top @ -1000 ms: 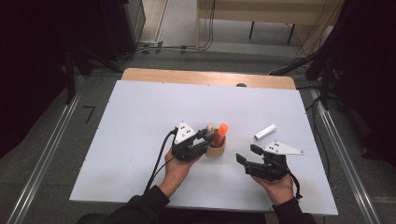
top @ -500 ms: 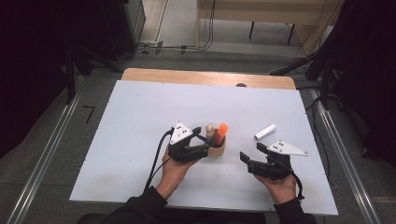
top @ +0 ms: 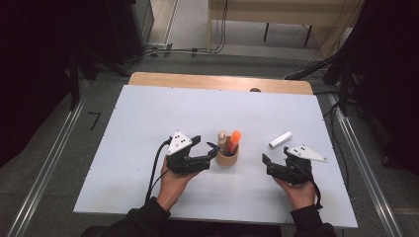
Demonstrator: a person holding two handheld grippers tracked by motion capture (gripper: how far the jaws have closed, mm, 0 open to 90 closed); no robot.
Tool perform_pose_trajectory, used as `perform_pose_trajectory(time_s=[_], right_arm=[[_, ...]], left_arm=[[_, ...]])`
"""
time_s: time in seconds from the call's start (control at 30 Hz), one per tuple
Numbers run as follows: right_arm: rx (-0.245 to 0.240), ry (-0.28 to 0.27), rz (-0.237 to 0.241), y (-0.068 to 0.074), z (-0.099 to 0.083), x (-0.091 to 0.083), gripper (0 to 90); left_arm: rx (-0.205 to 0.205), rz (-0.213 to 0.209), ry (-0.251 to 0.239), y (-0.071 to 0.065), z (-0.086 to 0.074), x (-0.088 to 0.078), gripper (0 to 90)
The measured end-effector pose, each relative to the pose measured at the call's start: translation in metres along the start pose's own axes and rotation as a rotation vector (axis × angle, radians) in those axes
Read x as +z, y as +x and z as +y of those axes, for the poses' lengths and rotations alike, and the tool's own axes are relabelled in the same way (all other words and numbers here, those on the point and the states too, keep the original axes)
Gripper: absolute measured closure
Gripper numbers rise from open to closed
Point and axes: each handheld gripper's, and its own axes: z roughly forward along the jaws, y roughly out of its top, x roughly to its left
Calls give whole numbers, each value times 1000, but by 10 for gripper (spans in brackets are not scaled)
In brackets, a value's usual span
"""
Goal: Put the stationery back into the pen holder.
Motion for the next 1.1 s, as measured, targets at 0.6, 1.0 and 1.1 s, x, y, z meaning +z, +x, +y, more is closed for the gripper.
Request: perform_pose_trajectory(time_s=[0.6,1.0,1.1], right_arm=[[182,49,-195,-19,0,60,129],[251,87,-303,-21,3,80,138],[259,107,-330,-21,5,84,140]], left_arm=[[-23,26,6,15,-5,-13,259],[-22,24,7,16,-6,-15,259],[-20,22,13,15,-7,-14,259]])
